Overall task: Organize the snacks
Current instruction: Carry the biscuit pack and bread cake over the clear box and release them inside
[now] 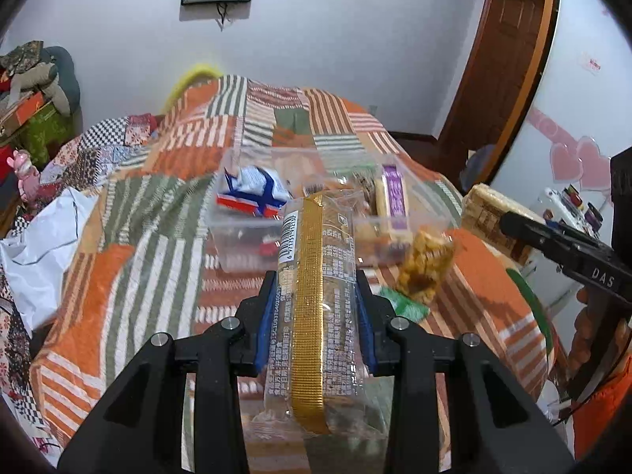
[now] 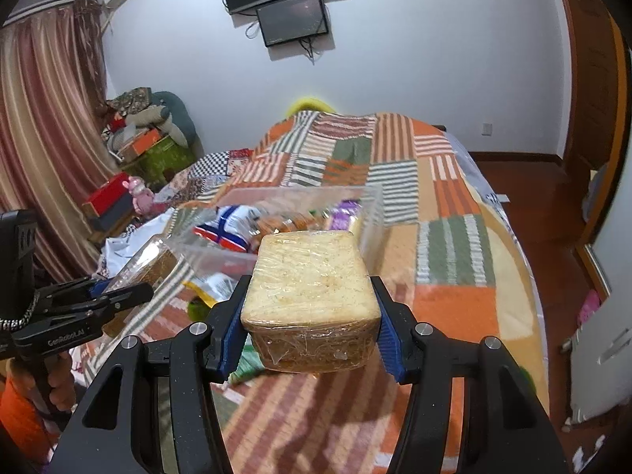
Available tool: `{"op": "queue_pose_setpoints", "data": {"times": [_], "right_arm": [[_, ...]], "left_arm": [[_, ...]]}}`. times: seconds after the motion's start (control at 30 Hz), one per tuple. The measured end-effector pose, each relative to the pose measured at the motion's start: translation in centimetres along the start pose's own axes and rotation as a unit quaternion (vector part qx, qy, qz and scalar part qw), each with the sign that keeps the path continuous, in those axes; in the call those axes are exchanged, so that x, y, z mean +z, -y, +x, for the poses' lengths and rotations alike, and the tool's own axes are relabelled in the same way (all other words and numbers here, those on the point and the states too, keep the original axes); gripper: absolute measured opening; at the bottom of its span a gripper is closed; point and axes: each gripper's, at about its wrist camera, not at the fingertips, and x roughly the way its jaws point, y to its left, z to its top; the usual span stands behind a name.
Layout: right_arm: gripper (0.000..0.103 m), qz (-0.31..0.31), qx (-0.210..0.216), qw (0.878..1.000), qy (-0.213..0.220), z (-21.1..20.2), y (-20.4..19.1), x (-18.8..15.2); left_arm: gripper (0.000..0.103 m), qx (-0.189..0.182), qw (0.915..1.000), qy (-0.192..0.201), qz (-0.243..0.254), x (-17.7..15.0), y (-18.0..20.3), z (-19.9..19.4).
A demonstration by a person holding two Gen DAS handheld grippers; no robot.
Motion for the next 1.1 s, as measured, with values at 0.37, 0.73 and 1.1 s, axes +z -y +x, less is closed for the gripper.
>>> {"op": "queue_pose_setpoints", "data": {"times": [0.37, 0.73, 1.1], "right_arm": [[0.053, -0.009, 0.013, 1.0, 0.015, 2.4, -1.3, 2.5], [0.053, -0.013, 0.01, 1.0, 0.006, 5.6, -0.9, 4.1], [0.053, -0.04, 0.001, 0.999, -0.028, 9.1, -0.3, 5.5]], "left_arm": [[0.035, 0.013, 0.9997, 0.021, -0.002, 4.2, -1.7, 2.0], [0.035, 0.016, 0.9998, 0.008, 0.013, 6.9, -1.8, 6.8], [0.035, -0.008, 0.9993, -0.036, 0.011, 8.4, -1.6, 12.0]]}}
